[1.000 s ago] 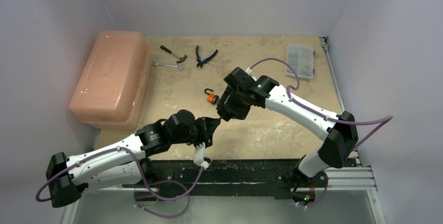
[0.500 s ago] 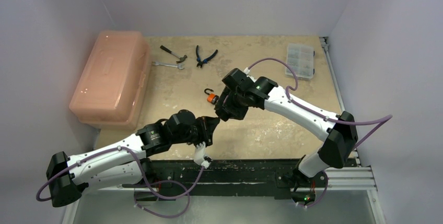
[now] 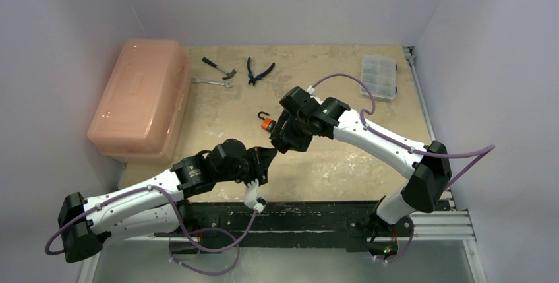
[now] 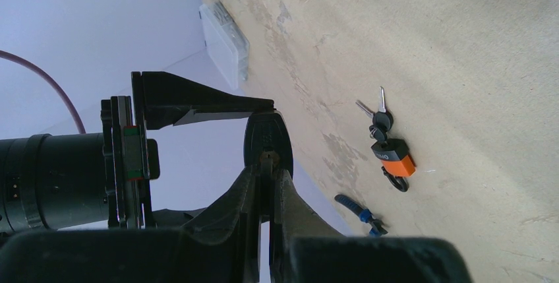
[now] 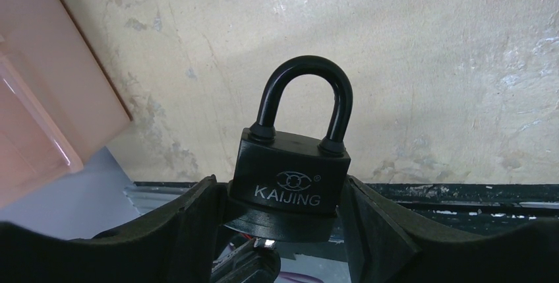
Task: Unlock with the key
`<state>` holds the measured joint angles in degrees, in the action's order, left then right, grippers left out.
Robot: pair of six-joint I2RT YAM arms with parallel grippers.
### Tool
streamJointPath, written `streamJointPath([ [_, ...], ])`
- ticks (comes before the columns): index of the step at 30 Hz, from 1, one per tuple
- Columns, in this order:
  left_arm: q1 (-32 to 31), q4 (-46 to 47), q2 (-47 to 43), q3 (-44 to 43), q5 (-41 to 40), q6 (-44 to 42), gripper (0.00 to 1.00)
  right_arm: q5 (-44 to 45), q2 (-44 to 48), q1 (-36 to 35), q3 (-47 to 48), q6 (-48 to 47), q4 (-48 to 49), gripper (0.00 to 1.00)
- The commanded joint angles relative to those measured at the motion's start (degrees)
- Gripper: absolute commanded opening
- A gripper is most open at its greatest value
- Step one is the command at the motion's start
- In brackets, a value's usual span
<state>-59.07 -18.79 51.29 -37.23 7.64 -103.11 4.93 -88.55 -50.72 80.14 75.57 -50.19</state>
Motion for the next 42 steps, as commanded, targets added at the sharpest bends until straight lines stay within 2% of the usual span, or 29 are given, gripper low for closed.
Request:
streamJointPath([
  [1, 0.0, 1.5, -0.3, -0.2, -0.9, -0.7, 0.0, -2.6, 2.9, -1.6, 2.2, 1.7, 3.8, 0.0],
  [27, 0.0, 4.7, 0.9, 0.5, -1.6, 0.4, 0.0, -2.6, 4.7, -3.0, 2.4, 2.3, 4.3, 0.0],
  [42, 0.0, 8.0, 3.7, 0.0, -2.2, 2.4, 0.0, -2.6, 4.8, -7.1, 2.3, 3.9, 5.2, 0.0],
])
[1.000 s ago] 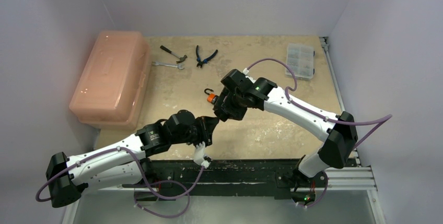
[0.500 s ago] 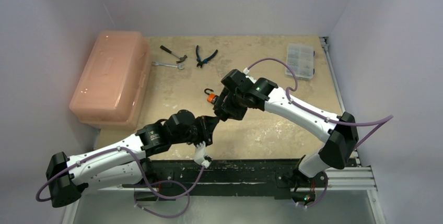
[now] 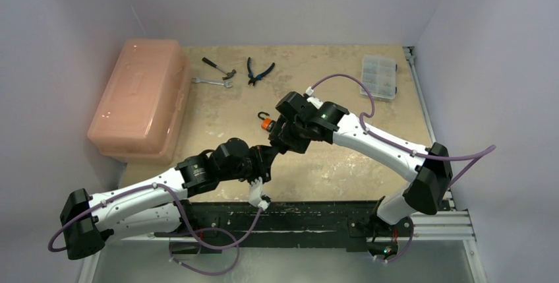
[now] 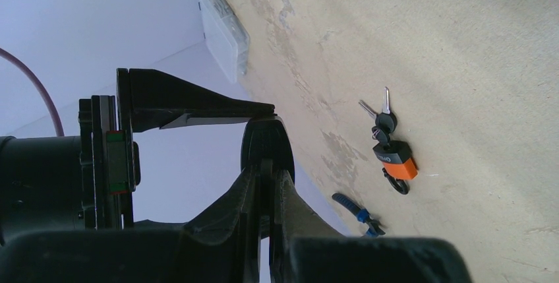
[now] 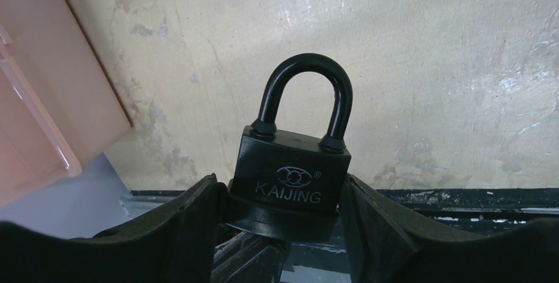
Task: Unlock with the key
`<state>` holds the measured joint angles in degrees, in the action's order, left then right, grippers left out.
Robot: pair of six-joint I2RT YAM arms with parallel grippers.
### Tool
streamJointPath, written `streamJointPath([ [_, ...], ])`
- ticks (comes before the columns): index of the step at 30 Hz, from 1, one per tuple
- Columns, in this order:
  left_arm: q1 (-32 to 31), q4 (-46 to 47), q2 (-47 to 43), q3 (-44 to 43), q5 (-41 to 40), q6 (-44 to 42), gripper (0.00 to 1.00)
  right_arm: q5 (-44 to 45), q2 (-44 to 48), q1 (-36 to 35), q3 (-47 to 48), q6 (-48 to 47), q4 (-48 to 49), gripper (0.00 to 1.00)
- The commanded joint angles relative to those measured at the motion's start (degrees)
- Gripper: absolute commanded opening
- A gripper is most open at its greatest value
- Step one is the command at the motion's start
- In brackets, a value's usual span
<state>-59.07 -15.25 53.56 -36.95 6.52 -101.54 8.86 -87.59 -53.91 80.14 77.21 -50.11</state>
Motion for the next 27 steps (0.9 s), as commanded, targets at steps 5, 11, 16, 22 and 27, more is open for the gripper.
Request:
streamJointPath([
  [5, 0.0, 4.6, 1.5, -0.3, -1.3, 1.1, 0.0, -6.3, 4.2, -4.4, 2.4, 2.5, 5.0, 0.0],
  [11, 0.0, -0.1, 0.7, -1.8, 1.2, 1.9, 0.16, -3.8, 5.0, -4.4, 2.1, 3.0, 4.4, 0.0],
  [16, 0.0, -3.1, -0.8, -2.2, 3.4, 4.3, 0.48, -1.8, 6.0, -4.4, 1.6, 4.7, 4.3, 0.0],
  [22, 0.0, -3.6, -3.9, -2.8, 6.1, 8.6, 0.49, 1.5, 5.1, -4.0, 2.9, 5.0, 2.8, 0.0],
  [27, 0.0, 0.1, -8.3, -2.4, 11.3, 18.7, 0.48, 3.2, 4.7, -3.5, 2.7, 5.2, 2.6, 0.0],
])
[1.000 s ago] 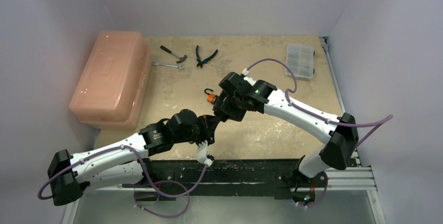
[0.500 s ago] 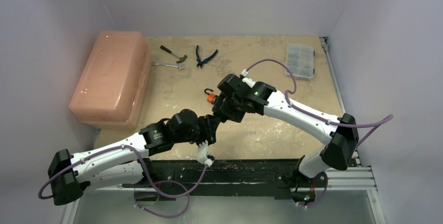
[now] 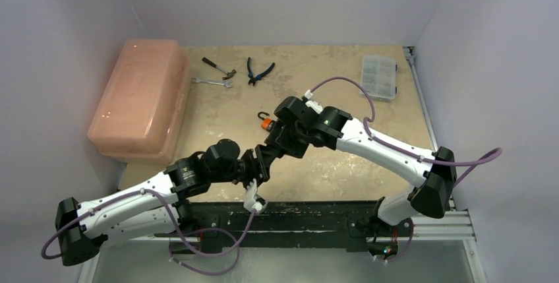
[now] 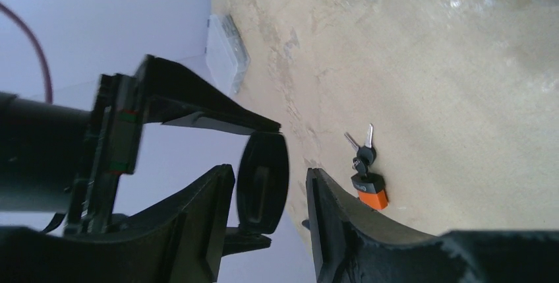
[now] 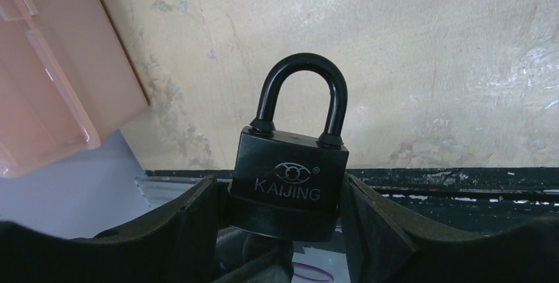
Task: Unlock with the key
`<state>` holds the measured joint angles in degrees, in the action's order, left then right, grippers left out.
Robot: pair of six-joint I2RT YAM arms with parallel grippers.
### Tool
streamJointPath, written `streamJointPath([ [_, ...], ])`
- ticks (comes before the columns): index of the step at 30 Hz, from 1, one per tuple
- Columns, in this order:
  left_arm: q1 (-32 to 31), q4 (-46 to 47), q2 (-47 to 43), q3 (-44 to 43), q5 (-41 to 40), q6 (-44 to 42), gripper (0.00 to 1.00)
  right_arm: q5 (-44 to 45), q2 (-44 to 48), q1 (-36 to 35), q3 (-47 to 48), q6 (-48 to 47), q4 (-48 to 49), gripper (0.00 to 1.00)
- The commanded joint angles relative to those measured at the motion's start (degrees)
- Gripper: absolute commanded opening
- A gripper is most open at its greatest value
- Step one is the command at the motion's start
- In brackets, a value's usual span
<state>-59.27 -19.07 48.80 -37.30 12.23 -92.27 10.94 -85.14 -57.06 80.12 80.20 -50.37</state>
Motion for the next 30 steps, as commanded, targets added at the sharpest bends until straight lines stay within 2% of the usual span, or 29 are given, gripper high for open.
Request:
streamJointPath([
  [1, 0.2, 4.7, -4.5, -1.8, 6.4, 11.4, 0.48, 1.5, 2.2, -0.3, 2.7, 2.2, 2.8, 0.0],
  [3, 0.2, 7.1, -6.8, -1.1, 7.8, 16.7, 0.46, 2.4, 2.2, -0.3, 2.7, 2.5, 2.7, 0.0],
  [5, 0.2, 11.7, -9.4, 0.0, 8.1, 25.7, 0.44, 3.5, 2.3, -0.3, 2.5, 2.6, 2.5, 0.0],
  [9, 0.2, 22.3, -13.7, 2.8, 6.3, 47.1, 0.46, 5.7, 3.1, -0.2, 1.8, 3.1, 2.7, 0.0],
  [12, 0.2, 30.1, -15.7, 4.7, 0.0, 67.1, 0.5, 8.0, 3.7, -0.2, 0.5, 2.9, 3.3, 0.0],
  [13, 0.2, 30.0, -15.9, 4.4, -1.9, 70.8, 0.51, 9.0, 3.8, -0.2, 0.0, 3.0, 3.2, 0.0],
  [16, 0.2, 27.4, -15.9, 3.3, -8.8, 81.0, 0.73, 11.7, 3.8, -0.1, -2.0, 3.3, 2.5, 0.0],
  [17, 0.2, 26.0, -15.7, 2.6, -10.4, 84.1, 0.75, 13.1, 3.8, 0.0, -2.9, 3.4, 2.3, 0.0],
  [20, 0.2, 22.7, -15.1, 2.5, -14.6, 91.4, 0.79, 15.8, 3.3, 0.1, -7.4, 4.0, 3.4, 0.0],
  [24, 0.2, 21.5, -15.0, 5.3, -21.0, 101.8, 0.8, 16.5, 1.4, 0.2, -14.9, 2.3, 10.0, 0.0],
  [30, 0.2, 19.4, -13.9, 8.1, -27.9, 111.0, 0.8, 15.1, -7.7, 0.4, -16.6, -4.2, 13.7, 0.0],
])
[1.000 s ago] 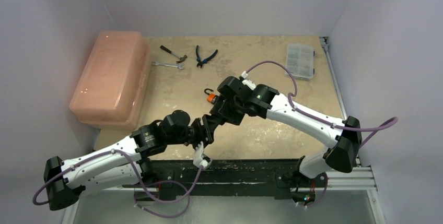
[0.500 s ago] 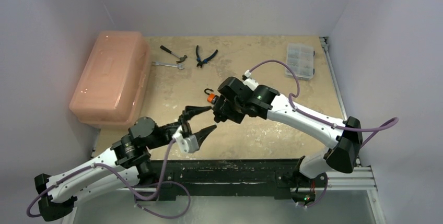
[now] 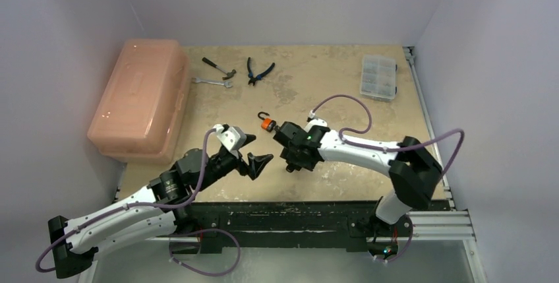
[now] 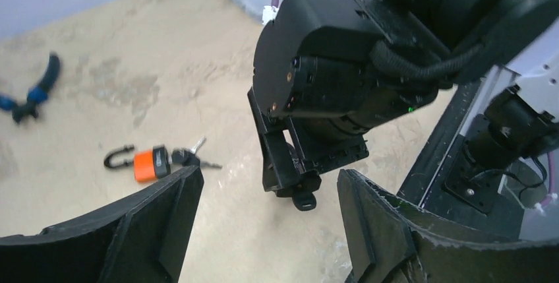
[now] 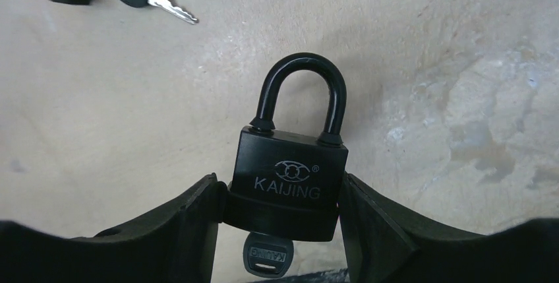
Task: Unlock with the key
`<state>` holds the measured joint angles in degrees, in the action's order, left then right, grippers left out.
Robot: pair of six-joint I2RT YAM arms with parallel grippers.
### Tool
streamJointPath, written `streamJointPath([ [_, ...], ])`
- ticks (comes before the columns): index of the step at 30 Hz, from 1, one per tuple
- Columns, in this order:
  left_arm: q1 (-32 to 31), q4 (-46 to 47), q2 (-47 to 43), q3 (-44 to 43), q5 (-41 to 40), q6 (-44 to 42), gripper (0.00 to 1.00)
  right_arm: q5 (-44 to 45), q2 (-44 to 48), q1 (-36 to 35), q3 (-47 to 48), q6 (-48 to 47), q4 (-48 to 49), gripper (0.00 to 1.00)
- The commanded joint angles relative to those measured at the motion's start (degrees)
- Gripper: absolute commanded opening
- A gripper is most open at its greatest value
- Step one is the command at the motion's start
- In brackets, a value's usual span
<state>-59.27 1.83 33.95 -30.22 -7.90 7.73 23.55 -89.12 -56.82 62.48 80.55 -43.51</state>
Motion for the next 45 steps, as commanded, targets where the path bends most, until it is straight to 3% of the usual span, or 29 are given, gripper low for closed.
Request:
streamJointPath([
  [1, 0.2, -3.8, 1.7, 0.6, -9.3, 11.8, 0.8, 2.2, -5.1, 0.2, 1.2, -5.6, 7.2, 0.0],
  [7, 0.2, -11.7, 6.7, -4.1, -12.0, 10.1, 0.8, 0.5, -8.8, 0.2, -0.4, -11.6, 11.8, 0.02],
  [9, 0.2, -12.6, 7.3, -4.3, -12.7, 9.7, 0.8, -0.8, -8.5, 0.2, -1.8, -13.7, 14.8, 0.22],
  [10, 0.2, -12.6, 7.4, -4.2, -13.0, 9.7, 0.8, -1.8, -7.9, 0.3, -2.9, -14.4, 16.5, 0.44],
  [11, 0.2, -12.5, 7.4, -4.0, -13.2, 9.7, 0.8, -2.5, -7.3, 0.3, -3.8, -14.7, 17.7, 0.55],
  [12, 0.2, -12.4, 7.3, -3.9, -13.5, 9.8, 0.8, -3.0, -6.6, 0.3, -4.4, -15.3, 18.9, 0.73],
  [14, 0.2, -12.5, 7.3, -3.9, -14.1, 10.1, 0.8, -3.3, -5.6, 0.3, -4.7, -16.1, 19.0, 0.89],
  [16, 0.2, -12.8, 7.4, -4.0, -14.5, 10.5, 0.8, -2.9, -4.4, 0.3, -4.2, -17.1, 18.1, 0.98],
  [19, 0.2, -13.2, 7.4, -4.0, -15.2, 11.5, 0.82, -1.3, -2.6, 0.7, -3.3, -18.1, 15.6, 0.99],
  [22, 0.2, -13.2, 7.9, -4.6, -16.4, 14.9, 0.95, -0.3, -0.8, 2.0, -3.0, -18.9, 13.4, 0.99],
  [25, 0.2, -16.0, 9.3, -6.4, -20.1, 20.5, 0.99, -0.7, 1.6, 3.6, -5.2, -20.4, 14.8, 0.99],
  [34, 0.2, -15.6, 17.6, -8.5, -18.7, 18.1, 0.97, -6.4, 6.6, 5.9, -9.5, -26.3, 22.6, 0.99],
  [39, 0.2, -16.7, 21.2, -9.9, -18.5, 18.9, 0.92, -13.8, 10.8, 7.3, -12.5, -29.6, 32.6, 0.99],
  [45, 0.2, -14.3, 20.8, -7.6, -17.3, 20.3, 0.89, -14.2, 12.1, 7.4, -10.3, -29.9, 30.0, 0.99],
])
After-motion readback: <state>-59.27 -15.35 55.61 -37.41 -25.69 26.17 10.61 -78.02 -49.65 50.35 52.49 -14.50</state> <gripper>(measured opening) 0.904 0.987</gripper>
